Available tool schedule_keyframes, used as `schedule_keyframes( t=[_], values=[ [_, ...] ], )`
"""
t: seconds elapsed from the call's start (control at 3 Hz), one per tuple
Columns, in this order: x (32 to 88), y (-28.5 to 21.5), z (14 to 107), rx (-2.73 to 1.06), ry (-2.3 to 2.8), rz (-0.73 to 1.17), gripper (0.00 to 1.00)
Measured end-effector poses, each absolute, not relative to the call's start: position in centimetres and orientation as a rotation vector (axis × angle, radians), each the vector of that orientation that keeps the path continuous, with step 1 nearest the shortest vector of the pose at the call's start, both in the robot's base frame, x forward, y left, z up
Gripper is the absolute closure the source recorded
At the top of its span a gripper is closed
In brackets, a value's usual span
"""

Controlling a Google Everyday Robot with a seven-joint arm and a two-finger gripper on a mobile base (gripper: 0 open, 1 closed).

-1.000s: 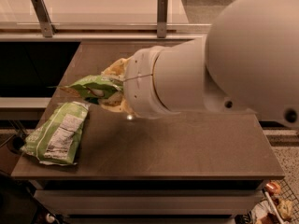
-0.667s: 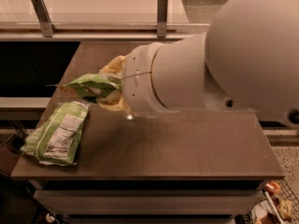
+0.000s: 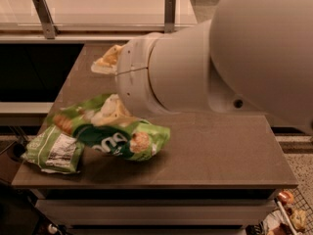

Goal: Move green rice chip bag near green jalapeno chip bag

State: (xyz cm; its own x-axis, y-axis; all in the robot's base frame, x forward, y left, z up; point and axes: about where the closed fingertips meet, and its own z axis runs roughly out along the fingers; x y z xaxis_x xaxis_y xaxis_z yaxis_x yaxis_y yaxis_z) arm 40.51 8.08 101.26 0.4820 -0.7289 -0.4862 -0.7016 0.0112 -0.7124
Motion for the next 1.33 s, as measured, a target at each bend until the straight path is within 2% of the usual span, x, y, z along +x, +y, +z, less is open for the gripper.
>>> schedule_keyframes(
  t=[0.33, 1.33],
  values=[
    [40.40, 8.18, 101.50, -1.703, 1.227, -0.037, 0.05],
    [40.40, 8.18, 101.50, -1.703, 1.227, -0.037, 0.05]
  ],
)
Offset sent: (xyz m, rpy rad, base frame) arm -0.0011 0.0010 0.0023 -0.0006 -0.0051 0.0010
